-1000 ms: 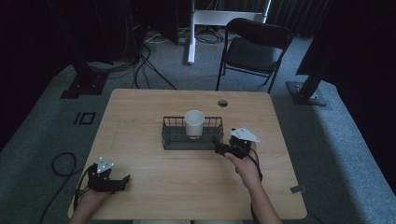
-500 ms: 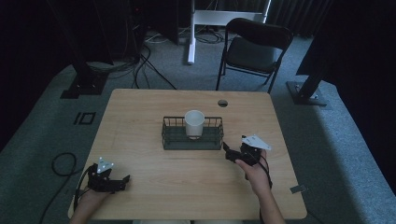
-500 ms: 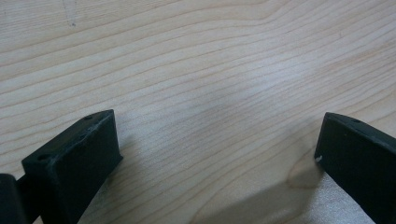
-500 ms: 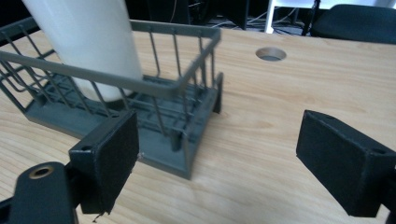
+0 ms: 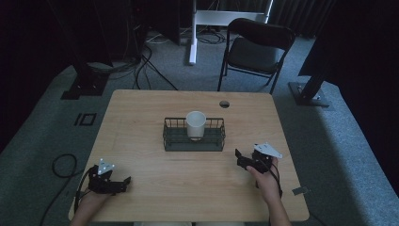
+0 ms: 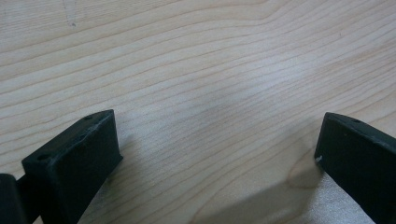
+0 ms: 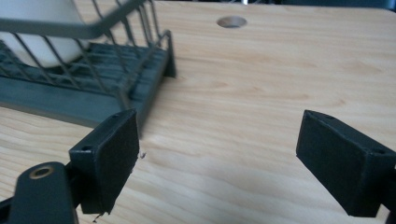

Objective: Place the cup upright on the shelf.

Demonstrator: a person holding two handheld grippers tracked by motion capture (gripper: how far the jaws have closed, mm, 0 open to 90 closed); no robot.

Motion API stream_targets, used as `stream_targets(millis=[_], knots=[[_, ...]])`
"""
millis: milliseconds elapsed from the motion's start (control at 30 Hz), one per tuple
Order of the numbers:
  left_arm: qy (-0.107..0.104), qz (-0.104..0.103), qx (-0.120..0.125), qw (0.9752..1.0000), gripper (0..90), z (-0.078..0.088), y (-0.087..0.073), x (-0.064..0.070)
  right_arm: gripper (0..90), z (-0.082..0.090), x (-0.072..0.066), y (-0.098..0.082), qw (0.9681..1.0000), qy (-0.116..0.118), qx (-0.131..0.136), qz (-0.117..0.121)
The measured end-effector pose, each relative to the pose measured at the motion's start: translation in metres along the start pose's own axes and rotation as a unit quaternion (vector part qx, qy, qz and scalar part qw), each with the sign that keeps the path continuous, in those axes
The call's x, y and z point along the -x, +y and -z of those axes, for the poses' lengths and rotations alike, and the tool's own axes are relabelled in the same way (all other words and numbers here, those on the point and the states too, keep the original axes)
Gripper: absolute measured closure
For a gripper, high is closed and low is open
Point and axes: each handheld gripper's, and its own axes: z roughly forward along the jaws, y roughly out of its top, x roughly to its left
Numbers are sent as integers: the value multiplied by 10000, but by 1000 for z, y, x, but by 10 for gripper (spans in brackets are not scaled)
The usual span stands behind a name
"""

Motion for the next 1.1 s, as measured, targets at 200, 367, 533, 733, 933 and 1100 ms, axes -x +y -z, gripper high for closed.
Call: stream_targets(millis=[200,367,533,733,933,1100], knots=[[0,-2,0,10000,1,0,0,0,130,2,14,-11,9993,-296,-209,-26],[0,-2,0,10000,1,0,0,0,130,4,28,-18,9974,-544,-448,-119],[0,-1,0,10000,1,0,0,0,129,4,40,-24,9951,-711,-660,-206],[-1,-2,0,10000,1,0,0,0,129,7,52,-29,9924,-912,-786,-262],[0,0,0,10000,1,0,0,0,129,11,61,-31,9906,-924,-942,-352],[-1,-1,0,10000,1,0,0,0,129,14,68,-34,9888,-958,-1069,-409]])
